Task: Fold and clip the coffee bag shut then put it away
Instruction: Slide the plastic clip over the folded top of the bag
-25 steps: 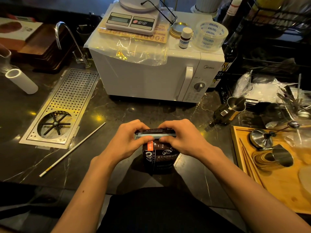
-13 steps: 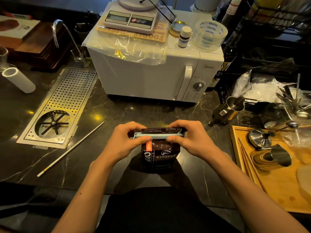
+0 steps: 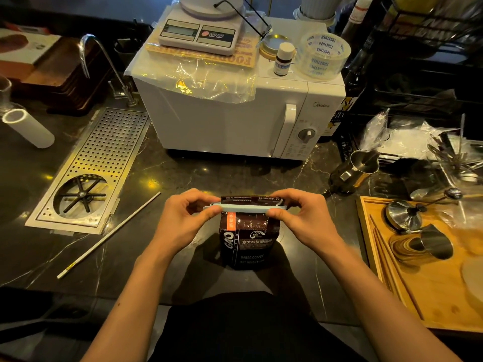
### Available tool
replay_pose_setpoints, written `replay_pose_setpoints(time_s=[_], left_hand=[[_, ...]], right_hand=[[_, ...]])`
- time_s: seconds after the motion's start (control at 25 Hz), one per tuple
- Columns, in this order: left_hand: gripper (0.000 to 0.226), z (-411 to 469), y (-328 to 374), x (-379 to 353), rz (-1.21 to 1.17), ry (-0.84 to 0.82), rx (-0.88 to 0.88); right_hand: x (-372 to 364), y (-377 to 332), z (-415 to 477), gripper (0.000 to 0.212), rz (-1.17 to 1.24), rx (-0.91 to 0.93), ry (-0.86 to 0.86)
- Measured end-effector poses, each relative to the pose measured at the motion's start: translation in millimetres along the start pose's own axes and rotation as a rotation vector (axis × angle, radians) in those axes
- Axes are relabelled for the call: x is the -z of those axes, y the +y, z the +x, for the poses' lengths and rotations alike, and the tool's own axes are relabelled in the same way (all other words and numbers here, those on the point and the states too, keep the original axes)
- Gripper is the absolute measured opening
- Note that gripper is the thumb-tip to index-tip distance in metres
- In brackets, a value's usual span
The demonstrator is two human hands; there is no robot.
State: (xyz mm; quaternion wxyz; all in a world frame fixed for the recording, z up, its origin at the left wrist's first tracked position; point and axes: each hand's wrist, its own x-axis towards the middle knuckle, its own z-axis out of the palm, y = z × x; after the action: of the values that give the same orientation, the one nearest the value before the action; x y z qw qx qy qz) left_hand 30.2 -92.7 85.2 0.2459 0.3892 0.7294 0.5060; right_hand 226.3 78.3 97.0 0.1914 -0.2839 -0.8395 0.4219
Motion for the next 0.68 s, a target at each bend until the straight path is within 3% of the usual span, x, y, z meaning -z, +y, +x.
replay_pose_setpoints(time_s=[0.4, 0.68], left_hand=[[0.023, -7, -5, -1, -0.122, -0.011, 0.021], [0.020, -1, -10, 3, -0.078, -0.045, 0.025]], right_hand=[[4, 11, -8, 0.025, 0.100, -0.039, -0.039], [-1, 11, -11, 0.034, 0.097, -0.044, 0.076]])
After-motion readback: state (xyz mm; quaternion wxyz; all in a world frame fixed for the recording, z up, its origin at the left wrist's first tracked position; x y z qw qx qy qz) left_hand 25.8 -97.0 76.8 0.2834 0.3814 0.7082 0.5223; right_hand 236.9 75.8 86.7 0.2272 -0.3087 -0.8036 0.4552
